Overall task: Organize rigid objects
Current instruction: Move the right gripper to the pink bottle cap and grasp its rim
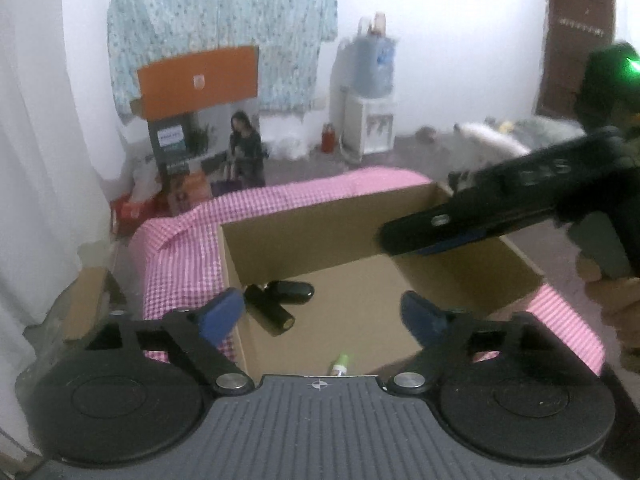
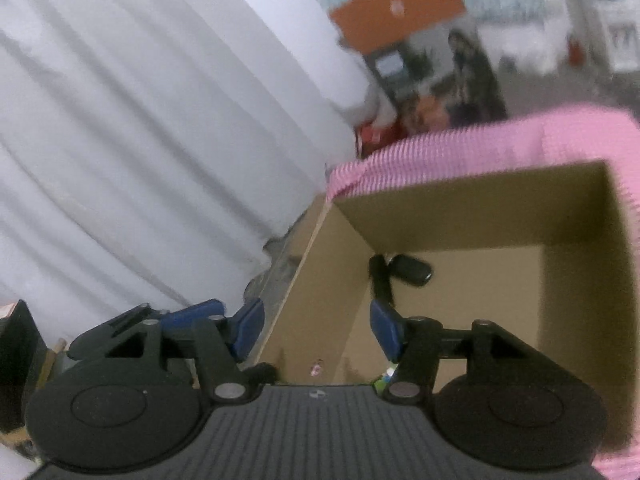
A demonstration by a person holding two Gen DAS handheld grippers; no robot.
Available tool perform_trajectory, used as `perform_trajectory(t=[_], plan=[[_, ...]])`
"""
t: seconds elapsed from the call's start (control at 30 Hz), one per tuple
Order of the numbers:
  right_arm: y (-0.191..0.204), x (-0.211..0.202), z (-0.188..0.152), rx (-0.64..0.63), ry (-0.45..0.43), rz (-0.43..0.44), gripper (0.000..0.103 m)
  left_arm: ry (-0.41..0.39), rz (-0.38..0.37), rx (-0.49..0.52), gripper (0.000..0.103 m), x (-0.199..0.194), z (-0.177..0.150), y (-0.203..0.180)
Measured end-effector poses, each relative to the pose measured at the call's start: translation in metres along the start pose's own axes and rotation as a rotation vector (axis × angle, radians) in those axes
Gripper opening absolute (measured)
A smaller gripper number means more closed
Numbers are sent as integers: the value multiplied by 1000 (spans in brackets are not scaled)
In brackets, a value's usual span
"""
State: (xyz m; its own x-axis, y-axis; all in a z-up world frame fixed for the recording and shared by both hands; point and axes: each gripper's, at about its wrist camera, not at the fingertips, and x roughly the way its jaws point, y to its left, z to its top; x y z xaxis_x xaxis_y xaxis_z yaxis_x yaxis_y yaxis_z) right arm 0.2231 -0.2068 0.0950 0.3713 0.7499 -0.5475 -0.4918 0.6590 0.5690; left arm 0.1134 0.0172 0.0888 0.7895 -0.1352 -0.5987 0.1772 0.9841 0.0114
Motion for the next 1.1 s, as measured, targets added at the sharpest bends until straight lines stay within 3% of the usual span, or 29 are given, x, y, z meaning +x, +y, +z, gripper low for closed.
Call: perform_trajectory(t=[0.27, 0.47, 0.7, 0.8, 1.1], plan=[[22, -78, -52, -113, -150, -83, 69, -45, -39, -45, 102, -41, -26, 3], [22, -88, -105, -116, -167, -139, 71, 42, -62, -52, 103, -38, -65, -2], [12, -51, -159, -79, -67, -205, 70, 200, -144, -11, 103, -4, -112, -23], [5, -27, -173, -67, -8, -230, 65, 255, -175, 17, 103, 10, -123, -32], [-2, 7, -198, -51, 103, -219, 53, 306, -189, 108, 95, 29, -141, -48]])
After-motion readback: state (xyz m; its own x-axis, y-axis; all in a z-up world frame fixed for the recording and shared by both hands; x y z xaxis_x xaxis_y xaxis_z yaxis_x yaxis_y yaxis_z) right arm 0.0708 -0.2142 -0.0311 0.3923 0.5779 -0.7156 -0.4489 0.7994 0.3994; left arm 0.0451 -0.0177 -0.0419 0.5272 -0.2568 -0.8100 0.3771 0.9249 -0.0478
